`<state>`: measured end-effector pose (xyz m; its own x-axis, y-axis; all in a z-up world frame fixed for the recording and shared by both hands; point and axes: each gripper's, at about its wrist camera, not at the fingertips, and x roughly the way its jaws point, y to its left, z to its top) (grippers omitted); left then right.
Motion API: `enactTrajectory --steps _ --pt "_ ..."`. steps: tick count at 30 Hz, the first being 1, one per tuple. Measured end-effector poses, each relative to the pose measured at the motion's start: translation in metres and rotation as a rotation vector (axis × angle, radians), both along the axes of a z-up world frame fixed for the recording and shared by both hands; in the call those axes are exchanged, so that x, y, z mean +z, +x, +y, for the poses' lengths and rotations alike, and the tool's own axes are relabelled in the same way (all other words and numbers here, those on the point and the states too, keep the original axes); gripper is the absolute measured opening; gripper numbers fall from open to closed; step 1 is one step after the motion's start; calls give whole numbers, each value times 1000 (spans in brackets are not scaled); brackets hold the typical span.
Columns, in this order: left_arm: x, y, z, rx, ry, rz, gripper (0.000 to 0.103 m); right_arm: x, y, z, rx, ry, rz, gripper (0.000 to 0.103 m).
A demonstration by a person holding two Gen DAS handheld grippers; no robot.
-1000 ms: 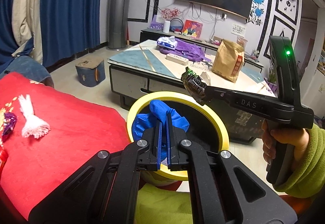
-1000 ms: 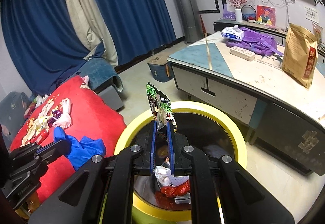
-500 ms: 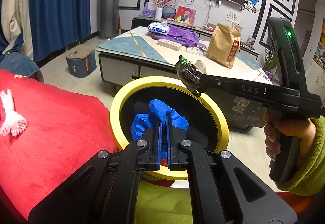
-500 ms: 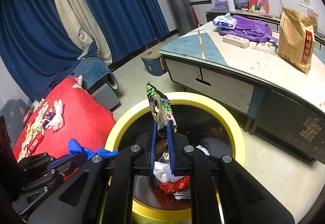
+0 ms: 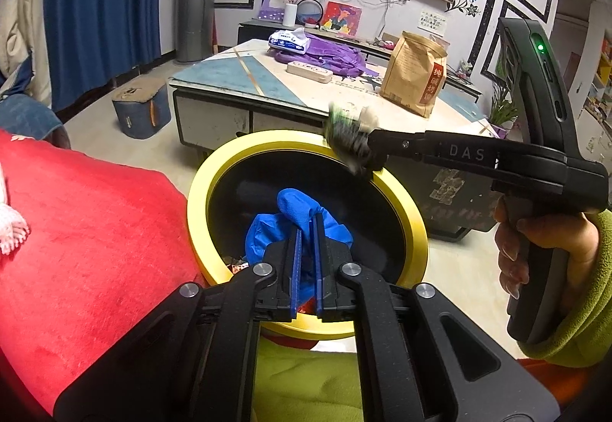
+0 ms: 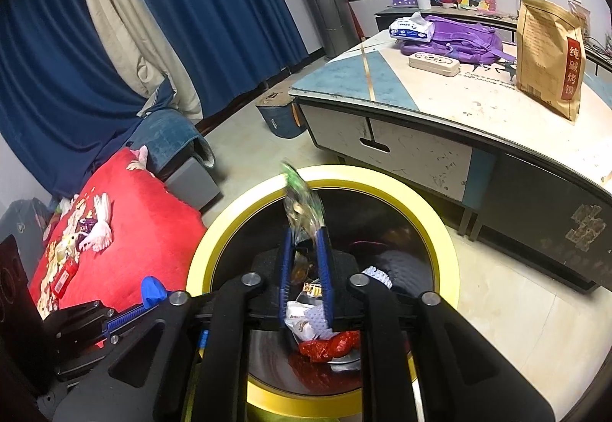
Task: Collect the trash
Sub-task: 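Open both tools to drop the glove and wrapper into the bin, then move both tools back over the bed toward the red can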
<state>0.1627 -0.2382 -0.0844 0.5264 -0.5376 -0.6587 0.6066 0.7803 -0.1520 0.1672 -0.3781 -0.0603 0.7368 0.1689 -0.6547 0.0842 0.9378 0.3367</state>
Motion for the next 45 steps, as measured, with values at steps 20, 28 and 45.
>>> enactTrajectory --steps 20,28,45 --pt "16 -2 46 167 -74 15 92 17 -10 11 -11 -38 -54 63" --pt "30 -11 73 251 -64 -57 92 25 -14 28 27 -67 -82 69" --pt "65 -35 127 407 -60 -236 92 59 -37 85 149 -157 -232 76"
